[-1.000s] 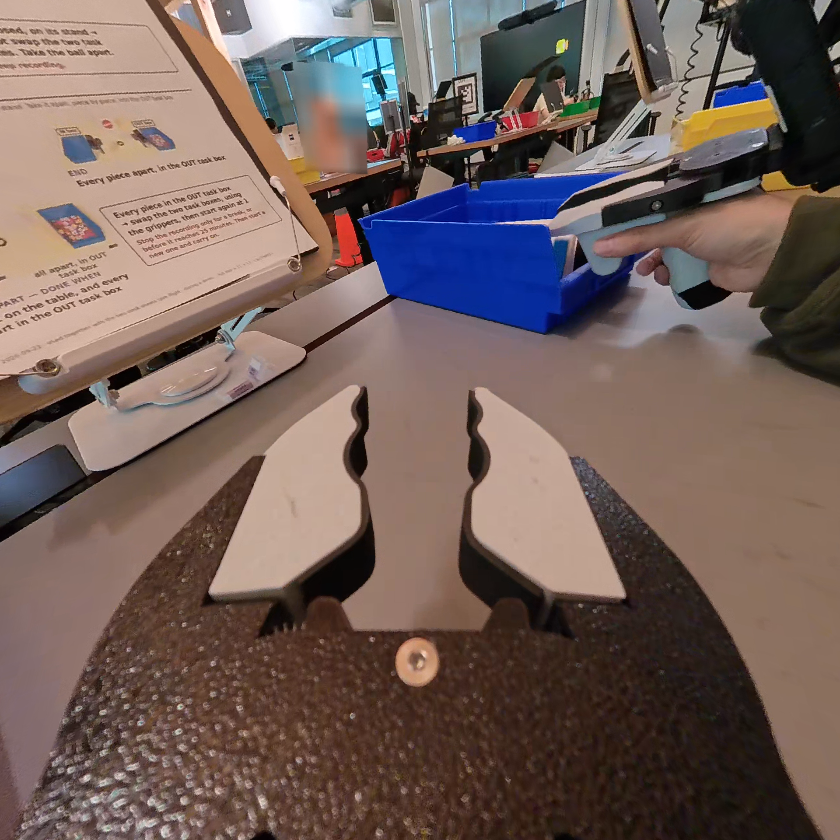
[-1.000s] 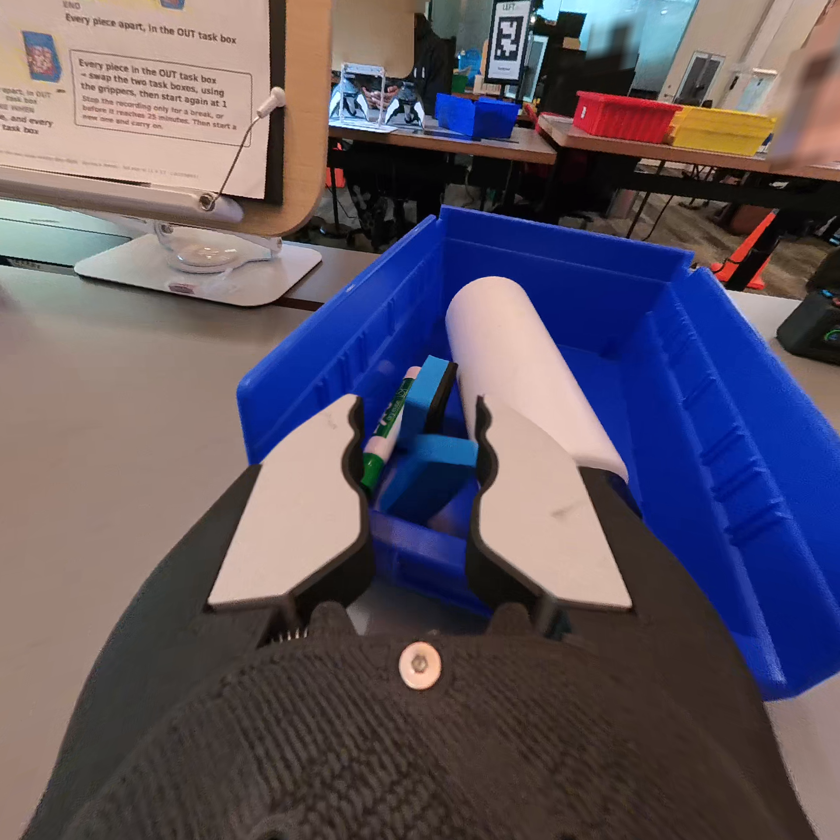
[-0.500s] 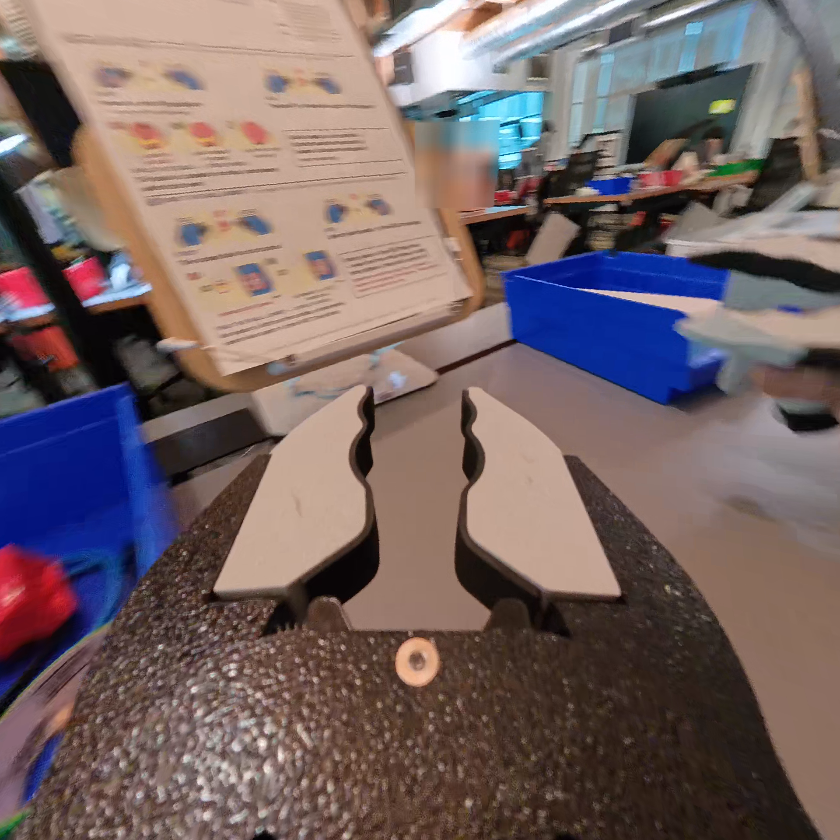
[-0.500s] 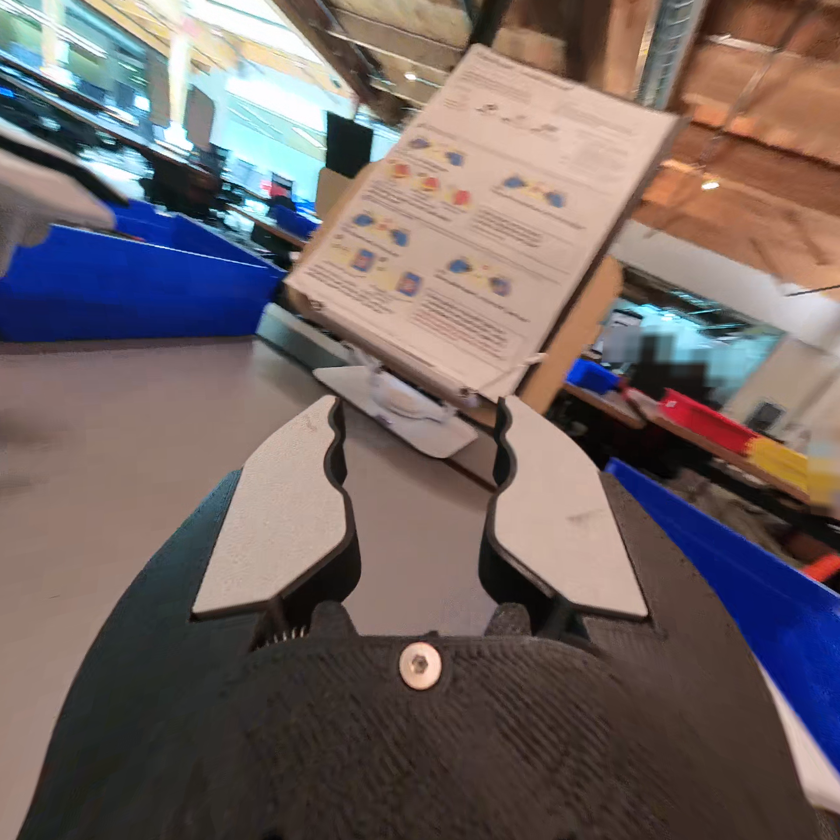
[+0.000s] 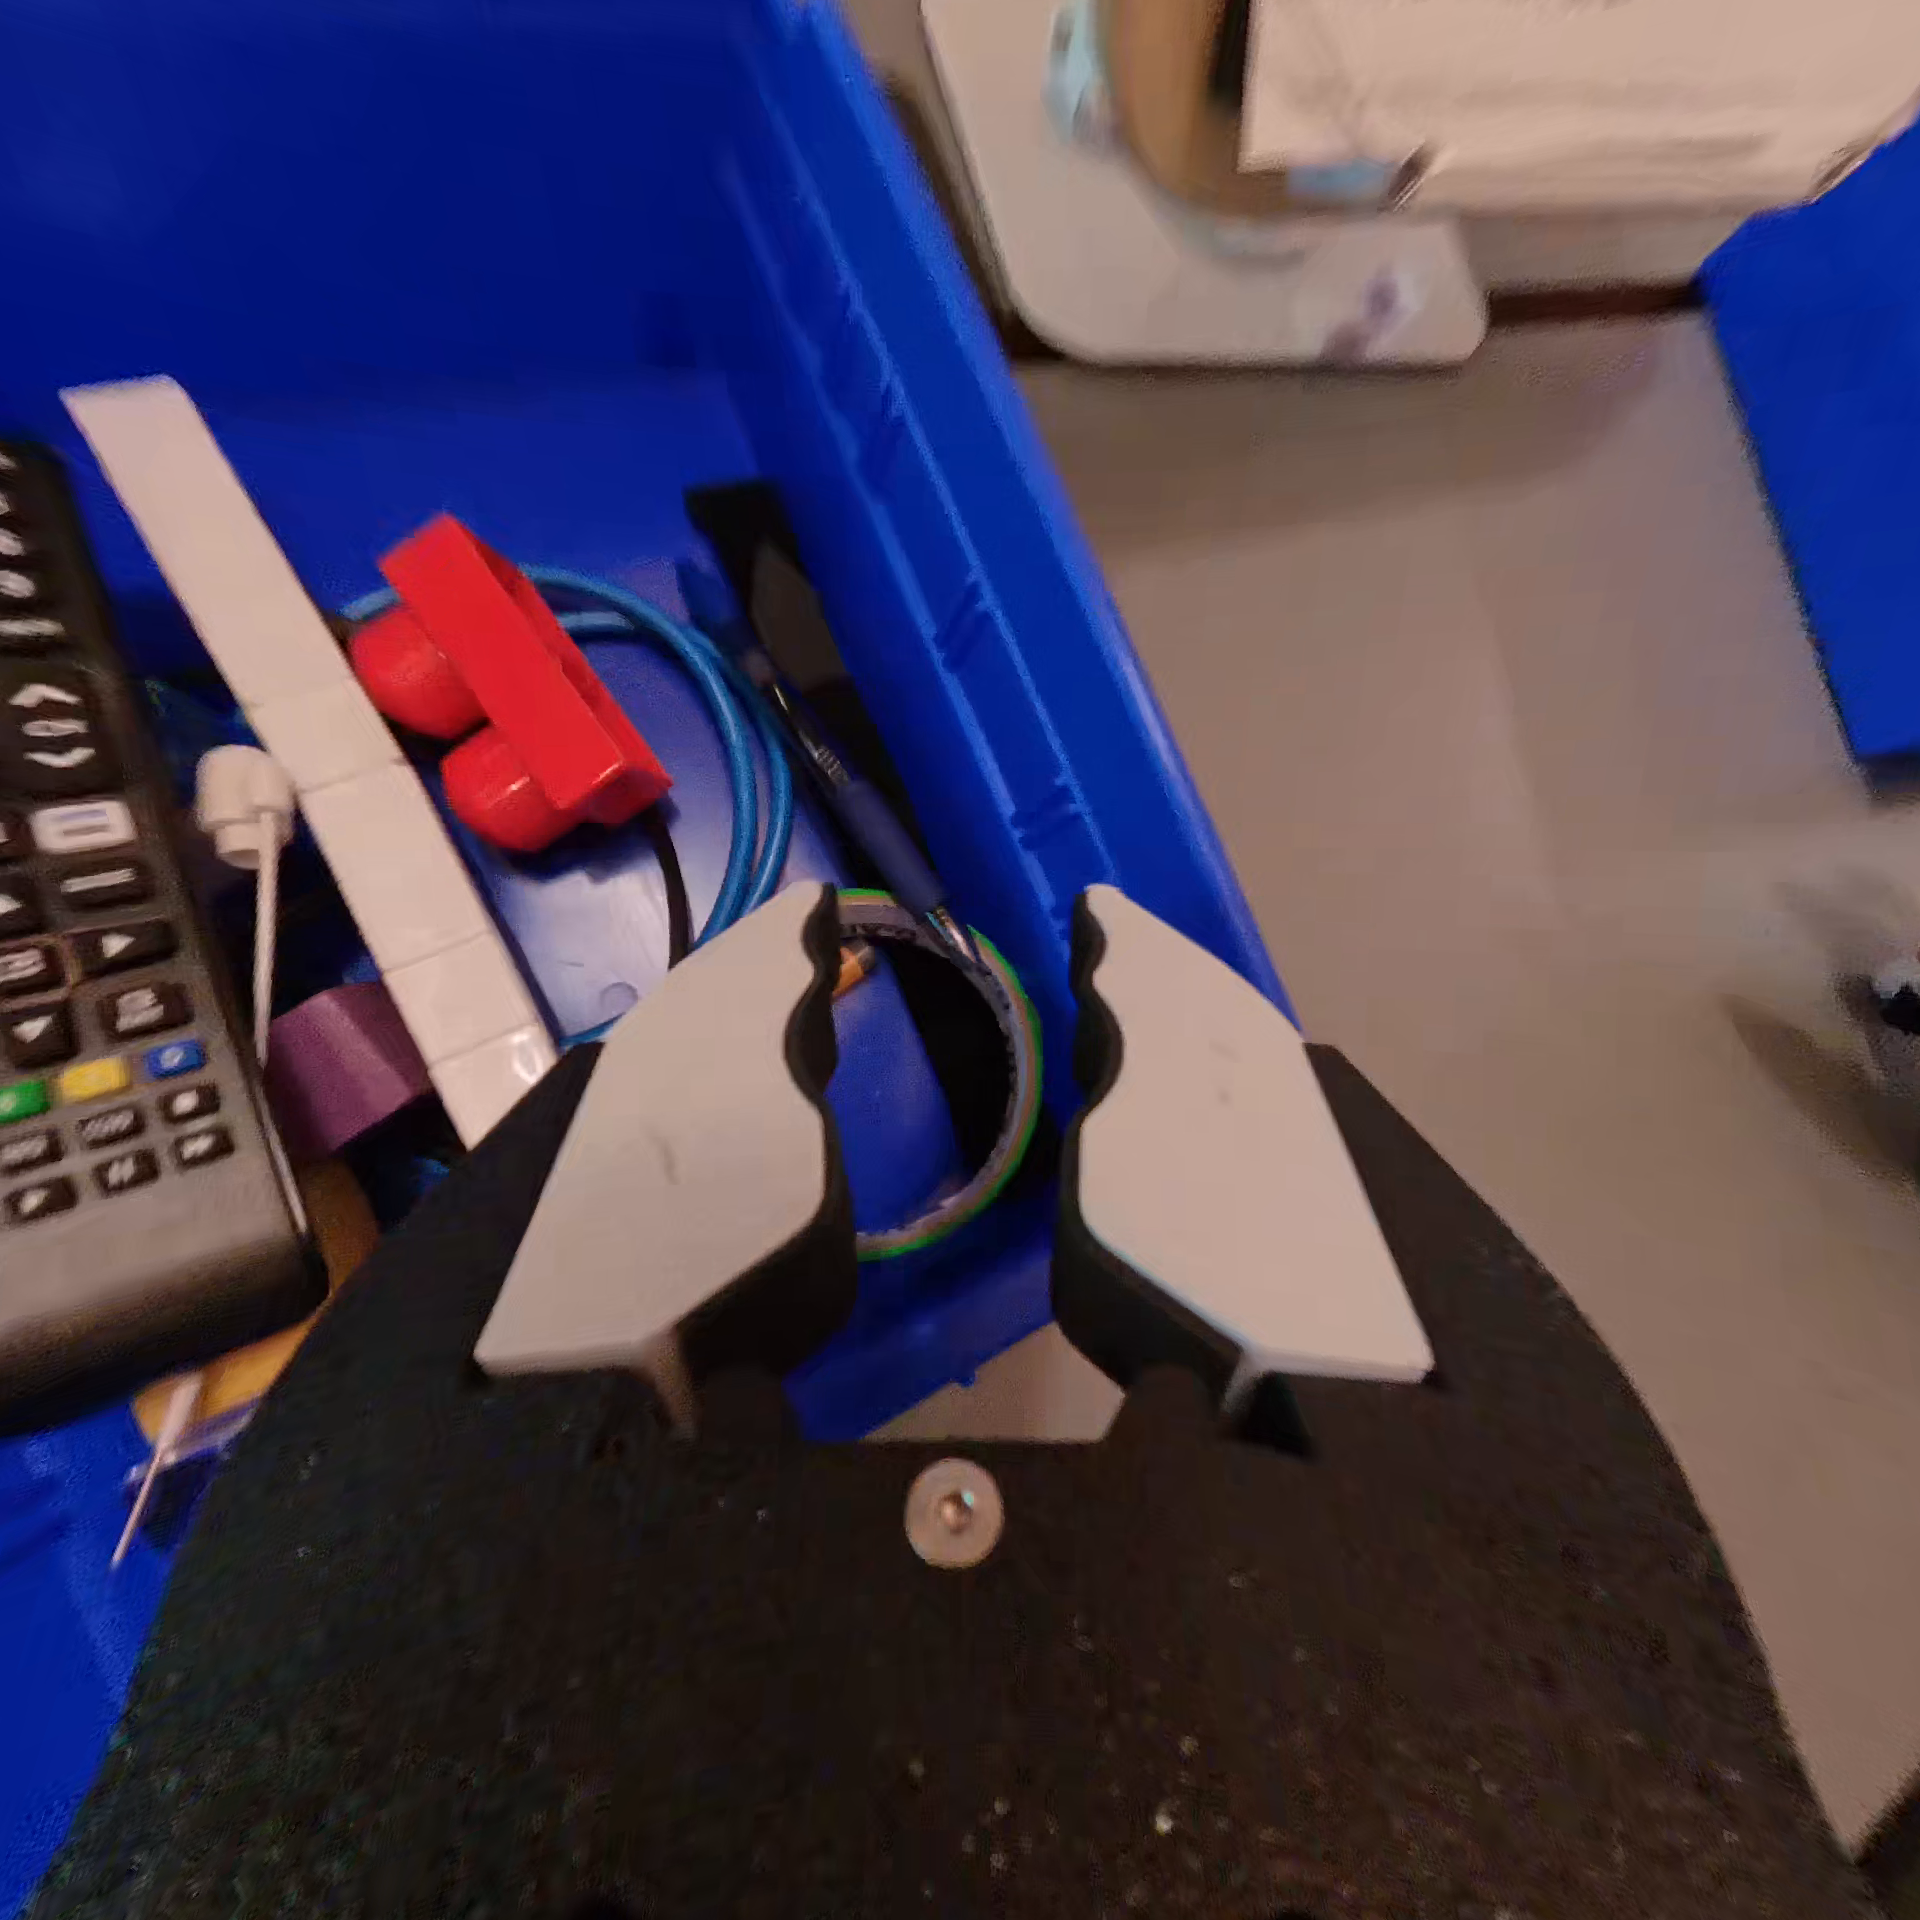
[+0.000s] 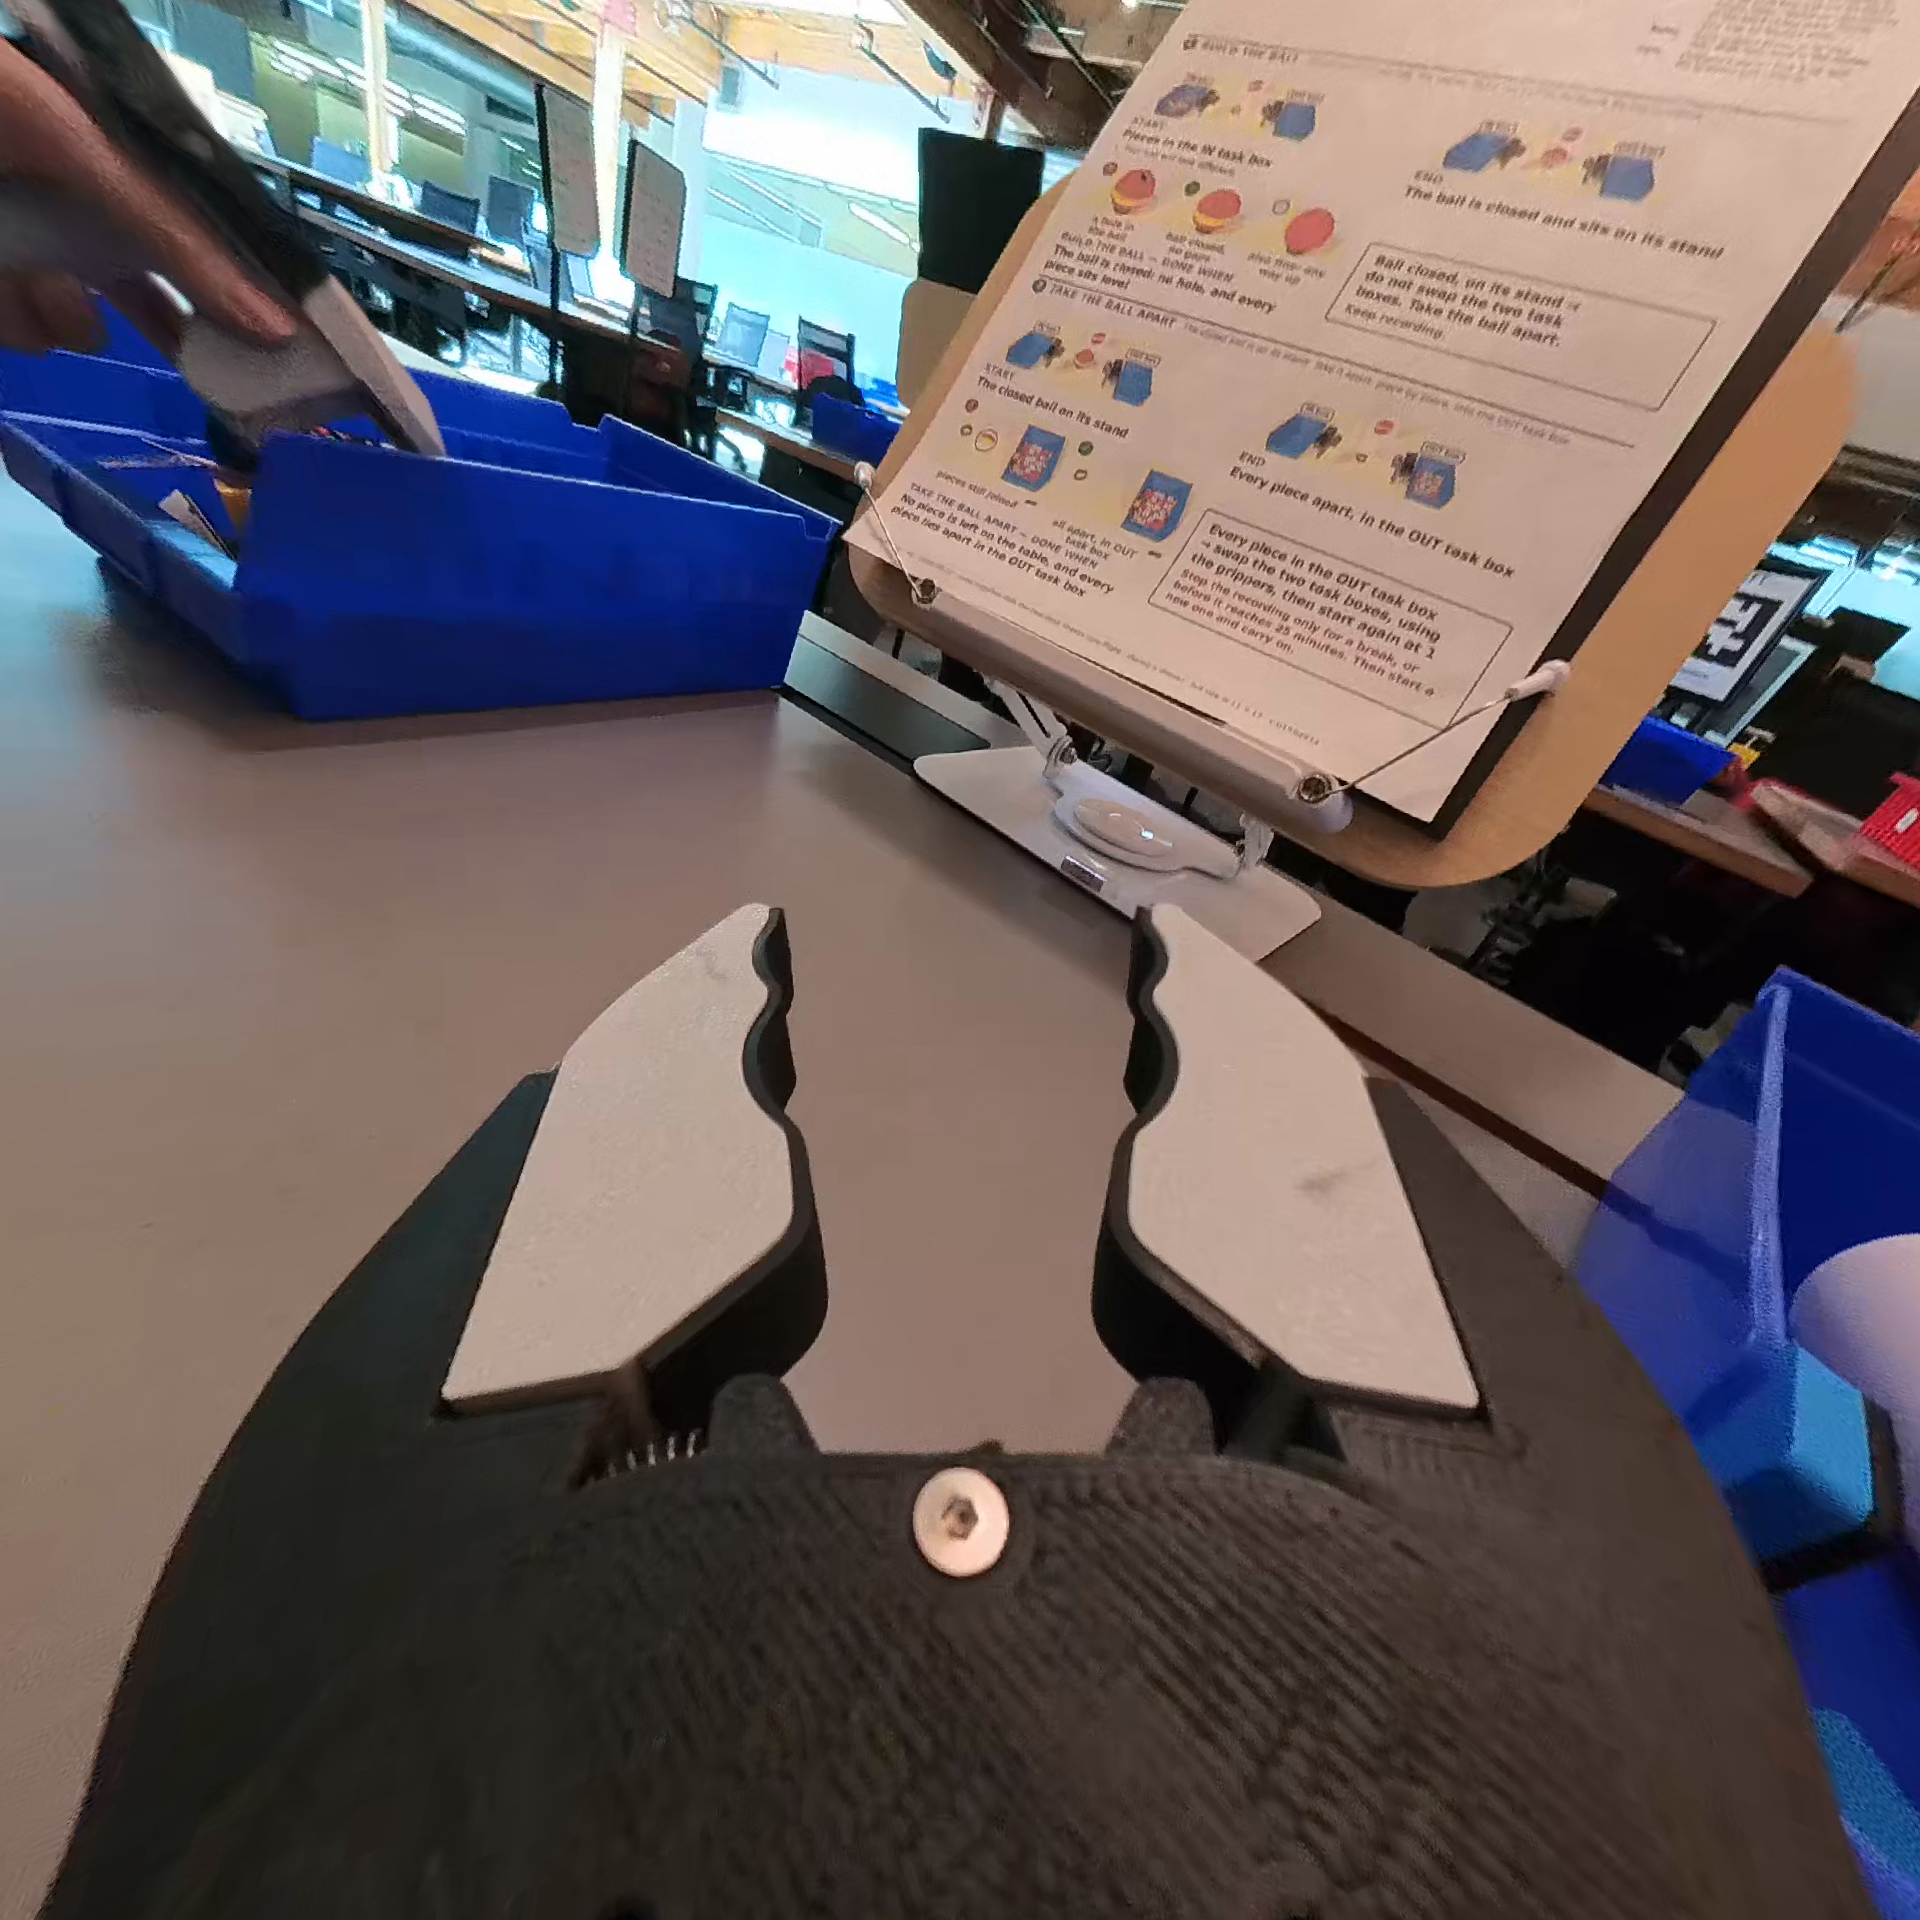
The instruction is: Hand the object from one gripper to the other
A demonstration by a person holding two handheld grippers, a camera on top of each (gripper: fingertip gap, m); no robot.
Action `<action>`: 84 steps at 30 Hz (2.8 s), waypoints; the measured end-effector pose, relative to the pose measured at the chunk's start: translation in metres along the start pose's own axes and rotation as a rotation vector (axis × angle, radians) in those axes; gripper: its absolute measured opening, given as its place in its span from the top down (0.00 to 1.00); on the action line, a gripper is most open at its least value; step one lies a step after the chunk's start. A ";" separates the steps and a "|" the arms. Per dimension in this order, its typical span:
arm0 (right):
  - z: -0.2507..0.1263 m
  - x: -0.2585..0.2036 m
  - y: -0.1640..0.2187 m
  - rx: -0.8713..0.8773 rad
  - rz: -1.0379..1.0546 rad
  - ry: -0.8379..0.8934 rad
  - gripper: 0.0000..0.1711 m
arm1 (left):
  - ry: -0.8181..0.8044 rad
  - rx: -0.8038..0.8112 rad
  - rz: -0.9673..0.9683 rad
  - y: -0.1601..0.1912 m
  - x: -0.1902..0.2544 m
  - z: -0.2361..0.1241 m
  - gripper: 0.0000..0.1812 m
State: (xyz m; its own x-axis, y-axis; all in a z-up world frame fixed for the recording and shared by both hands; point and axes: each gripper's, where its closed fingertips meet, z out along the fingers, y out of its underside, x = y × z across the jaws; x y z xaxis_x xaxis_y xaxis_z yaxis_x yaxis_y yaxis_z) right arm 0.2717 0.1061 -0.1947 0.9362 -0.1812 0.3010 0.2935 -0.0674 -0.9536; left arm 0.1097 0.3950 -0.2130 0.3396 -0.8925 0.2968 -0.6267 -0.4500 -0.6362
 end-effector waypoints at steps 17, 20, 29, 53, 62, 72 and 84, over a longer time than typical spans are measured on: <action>0.001 -0.001 0.000 0.003 0.005 -0.017 0.63 | -0.157 -0.127 0.136 -0.023 -0.030 0.018 0.93; 0.000 0.001 0.000 0.007 0.015 -0.018 0.63 | -0.120 0.112 0.187 -0.053 -0.003 -0.030 0.94; -0.015 -0.021 -0.053 0.287 0.378 -0.275 0.71 | 0.641 0.721 0.414 -0.038 0.210 -0.079 0.94; -0.017 -0.015 -0.051 0.177 0.274 -0.268 0.94 | 0.605 0.788 0.654 0.039 0.297 0.031 0.77; -0.007 -0.039 -0.039 0.016 -0.329 -0.096 0.94 | 0.386 0.907 0.795 0.028 0.320 0.002 0.80; -0.005 -0.054 -0.037 0.014 -0.409 -0.113 0.94 | 0.367 0.873 0.839 0.034 0.318 0.007 0.92; -0.007 -0.051 -0.042 0.152 -0.112 -0.180 0.73 | 0.883 0.986 0.074 0.001 0.275 -0.036 0.92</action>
State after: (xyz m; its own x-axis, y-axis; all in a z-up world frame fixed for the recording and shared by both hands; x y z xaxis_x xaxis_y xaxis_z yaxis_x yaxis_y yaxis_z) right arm 0.2102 0.1110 -0.1697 0.9116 -0.0029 0.4111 0.4102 0.0739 -0.9090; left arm 0.1772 0.1486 -0.1061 -0.4754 -0.8022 0.3611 0.2725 -0.5246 -0.8066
